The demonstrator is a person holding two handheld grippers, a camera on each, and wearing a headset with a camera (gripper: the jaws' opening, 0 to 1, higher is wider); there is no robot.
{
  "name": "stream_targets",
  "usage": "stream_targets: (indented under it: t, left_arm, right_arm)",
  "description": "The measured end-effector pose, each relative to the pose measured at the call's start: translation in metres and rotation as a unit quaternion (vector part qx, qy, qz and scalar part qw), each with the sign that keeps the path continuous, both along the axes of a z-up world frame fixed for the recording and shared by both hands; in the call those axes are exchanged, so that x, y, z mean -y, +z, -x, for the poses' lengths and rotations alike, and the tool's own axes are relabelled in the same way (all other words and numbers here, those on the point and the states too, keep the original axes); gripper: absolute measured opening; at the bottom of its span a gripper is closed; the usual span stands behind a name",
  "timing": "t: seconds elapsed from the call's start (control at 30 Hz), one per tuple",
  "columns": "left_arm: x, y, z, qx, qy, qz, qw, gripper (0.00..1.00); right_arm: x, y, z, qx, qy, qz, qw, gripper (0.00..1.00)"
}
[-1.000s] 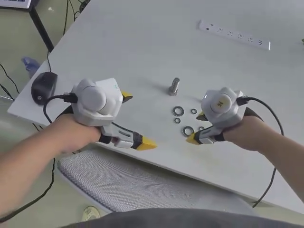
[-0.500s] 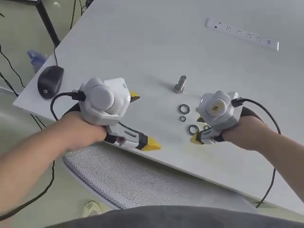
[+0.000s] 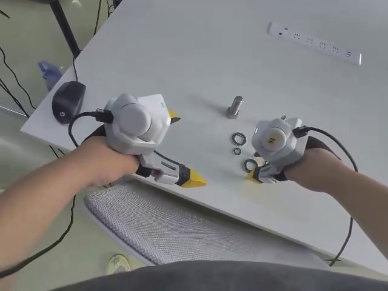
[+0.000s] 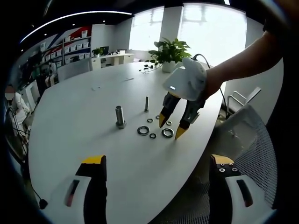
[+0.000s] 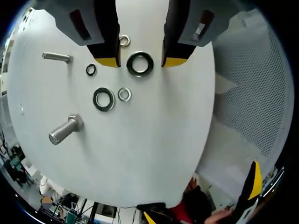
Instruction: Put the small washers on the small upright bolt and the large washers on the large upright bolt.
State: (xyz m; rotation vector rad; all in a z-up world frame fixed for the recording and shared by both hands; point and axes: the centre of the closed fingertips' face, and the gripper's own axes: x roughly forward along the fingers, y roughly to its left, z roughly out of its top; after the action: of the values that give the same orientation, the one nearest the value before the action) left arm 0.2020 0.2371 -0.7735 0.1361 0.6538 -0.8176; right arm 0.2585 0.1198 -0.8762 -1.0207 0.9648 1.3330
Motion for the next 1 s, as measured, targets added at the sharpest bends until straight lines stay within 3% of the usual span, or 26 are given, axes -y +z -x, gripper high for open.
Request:
stream_targets:
  t: [0.1, 0.33, 0.7, 1.0]
  left_arm:
    - [-0.0003, -0.0018, 0.0010, -0.002, 0.000, -0.002, 1.0000, 0.90]
    - [-0.0004, -0.0007, 0.0023, -0.002, 0.004, 0.001, 1.0000, 0.89]
    - [-0.0026, -0.0019, 0.0036, -0.004, 0.008, 0.002, 1.0000, 0.87]
    - [-0.0014, -0.0024, 0.0030, -0.003, 0.010, 0.005, 0.9999, 0.87]
  right_arm:
    - [-0.0012, -0.0010, 0.0042, -0.014, 0.003, 0.001, 0.9999, 0.31]
    - [0.0009, -0.0016, 0.0023, -0.014, 0.002, -0.015, 0.9998, 0.31]
    - [0.0028, 0.0018, 0.0025, -0.014, 0.001, 0.002, 0.9999, 0.27]
    - [0.0025, 0.0071, 0.0082, -0.009, 0.006, 0.000, 0.9999, 0.26]
